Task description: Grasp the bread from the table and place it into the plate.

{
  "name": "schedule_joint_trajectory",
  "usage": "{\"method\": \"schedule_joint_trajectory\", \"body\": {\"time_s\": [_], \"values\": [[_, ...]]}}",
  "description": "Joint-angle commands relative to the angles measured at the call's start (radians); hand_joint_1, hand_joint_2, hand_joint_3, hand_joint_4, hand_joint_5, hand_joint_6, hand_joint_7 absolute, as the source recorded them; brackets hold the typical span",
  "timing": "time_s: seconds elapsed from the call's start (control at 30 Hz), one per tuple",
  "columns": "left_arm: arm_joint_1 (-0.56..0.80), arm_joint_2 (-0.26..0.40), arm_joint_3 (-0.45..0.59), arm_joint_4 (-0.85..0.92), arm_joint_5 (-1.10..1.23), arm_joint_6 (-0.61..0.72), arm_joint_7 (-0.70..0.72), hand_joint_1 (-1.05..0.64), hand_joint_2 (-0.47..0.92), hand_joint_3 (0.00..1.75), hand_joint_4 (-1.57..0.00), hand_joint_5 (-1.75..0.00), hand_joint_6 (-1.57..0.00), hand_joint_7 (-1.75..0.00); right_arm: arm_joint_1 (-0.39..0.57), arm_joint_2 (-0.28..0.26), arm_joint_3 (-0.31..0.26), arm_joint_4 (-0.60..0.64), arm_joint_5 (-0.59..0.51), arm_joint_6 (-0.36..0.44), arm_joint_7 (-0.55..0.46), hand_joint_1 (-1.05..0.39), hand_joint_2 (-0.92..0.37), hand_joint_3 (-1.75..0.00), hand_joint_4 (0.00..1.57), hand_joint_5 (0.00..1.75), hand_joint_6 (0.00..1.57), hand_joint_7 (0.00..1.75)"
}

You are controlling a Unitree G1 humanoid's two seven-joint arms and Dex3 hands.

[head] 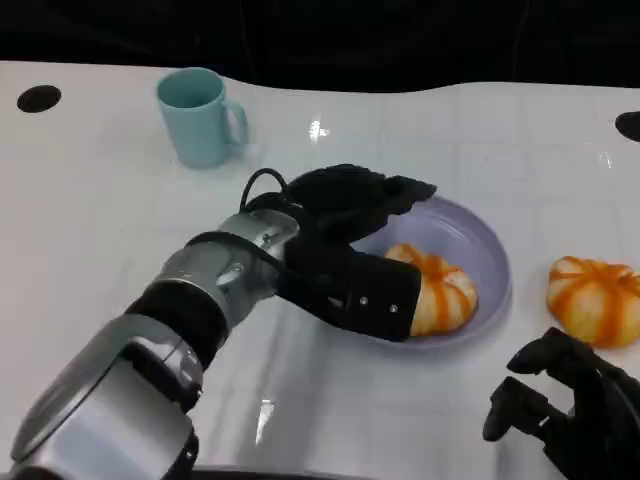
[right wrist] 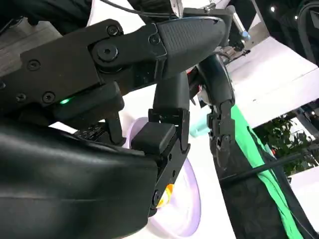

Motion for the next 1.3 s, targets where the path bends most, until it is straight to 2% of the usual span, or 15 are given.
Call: {"method": "schedule_joint_trajectory", "body": {"time_s": [0.03,0.2,0.37,0.53,0.7,0.73,0.83,0.97,1.03,1.07,1.1,1.13,1.2,1.23,1.3], "values": [[0.007,0.048,0.024,-0.05,-0.033,-0.037,-0.019,-0.96,0.92,0.75,-0.02,-0.14,-0.09,-0.1,-0.001,-0.01,-0.01,-0.006,-0.004,-0.009,-0.002,-0.5,-0.92,-0.22,0.72,1.56,0.77,1.11],[0.047,0.08,0.065,-0.099,-0.097,-0.074,-0.056,-0.92,0.92,0.71,-0.03,-0.17,-0.1,-0.1,0.002,-0.012,-0.009,-0.008,-0.004,-0.006,-0.001,-0.51,-0.92,-0.22,0.71,1.56,0.76,1.11],[0.188,0.103,0.237,-0.192,-0.385,-0.133,-0.284,-0.84,0.92,0.61,-0.04,-0.21,-0.11,-0.09,0.008,-0.009,-0.007,-0.02,-0.001,0.005,-0.013,-0.51,-0.92,-0.21,0.71,1.57,0.77,1.12],[0.326,0.065,0.413,-0.308,-0.711,-0.074,-0.517,-0.66,0.92,0.32,-0.08,-0.61,-0.27,-0.08,0.01,-0.011,-0.007,-0.026,0.005,0.018,-0.018,-0.52,-0.92,-0.19,0.72,1.56,0.78,1.11],[0.464,0.058,0.517,-0.482,-0.905,0.035,-0.614,-0.57,0.92,0.25,-0.27,-0.77,-0.4,-0.12,0.012,-0.008,-0.006,-0.032,0.005,0.019,-0.02,-0.51,-0.92,-0.18,0.72,1.56,0.78,1.1],[0.496,0.052,0.539,-0.52,-0.947,0.068,-0.625,-0.53,0.92,0.22,-0.38,-0.74,-0.48,-0.12,0.012,-0.008,-0.006,-0.032,0.005,0.02,-0.019,-0.51,-0.92,-0.18,0.72,1.56,0.79,1.1],[0.568,0.041,0.583,-0.61,-1.04,0.151,-0.657,-0.48,0.92,0.23,-0.52,-0.71,-0.58,-0.1,0.013,-0.009,-0.005,-0.036,-0.001,0.019,-0.021,-0.52,-0.92,-0.18,0.73,1.57,0.8,1.1],[0.679,0.016,0.646,-0.744,-1.207,0.326,-0.695,-0.53,0.92,0.22,-0.69,-0.75,-0.77,-0.17,0.016,-0.009,-0.006,-0.038,0.003,0.018,-0.015,-0.51,-0.92,-0.19,0.73,1.57,0.79,1.09],[0.733,0.006,0.666,-0.806,-1.259,0.382,-0.696,-0.59,0.92,0.27,-0.73,-0.9,-0.89,-0.21,0.018,-0.009,-0.006,-0.041,0.006,0.019,-0.015,-0.5,-0.92,-0.2,0.73,1.56,0.79,1.09],[0.759,-0.001,0.674,-0.835,-1.273,0.399,-0.685,-0.6,0.92,0.34,-0.7,-1.1,-0.91,-0.29,0.019,-0.009,-0.007,-0.042,0.007,0.02,-0.015,-0.5,-0.92,-0.2,0.73,1.56,0.79,1.09],[0.789,-0.01,0.684,-0.867,-1.289,0.419,-0.667,-0.6,0.92,0.36,-0.68,-1.2,-0.9,-0.41,0.019,-0.009,-0.007,-0.044,0.007,0.021,-0.016,-0.5,-0.92,-0.2,0.73,1.56,0.79,1.08],[0.812,-0.017,0.693,-0.892,-1.303,0.437,-0.655,-0.59,0.92,0.39,-0.66,-1.35,-0.83,-0.63,0.02,-0.009,-0.006,-0.045,0.006,0.021,-0.017,-0.5,-0.92,-0.2,0.73,1.56,0.79,1.08],[0.854,-0.026,0.707,-0.935,-1.326,0.473,-0.643,-0.58,0.92,0.41,-0.64,-1.5,-0.76,-0.87,0.021,-0.009,-0.007,-0.046,0.005,0.022,-0.018,-0.5,-0.92,-0.2,0.73,1.56,0.79,1.08],[0.873,-0.031,0.712,-0.951,-1.336,0.485,-0.642,-0.57,0.92,0.42,-0.65,-1.62,-0.71,-1.06,0.022,-0.009,-0.007,-0.047,0.004,0.021,-0.018,-0.5,-0.92,-0.2,0.73,1.56,0.8,1.08],[0.909,-0.038,0.722,-0.97,-1.351,0.503,-0.647,-0.57,0.92,0.42,-0.69,-1.71,-0.64,-1.33,0.024,-0.009,-0.006,-0.048,0.001,0.017,-0.017,-0.51,-0.92,-0.2,0.73,1.56,0.79,1.08]]}}
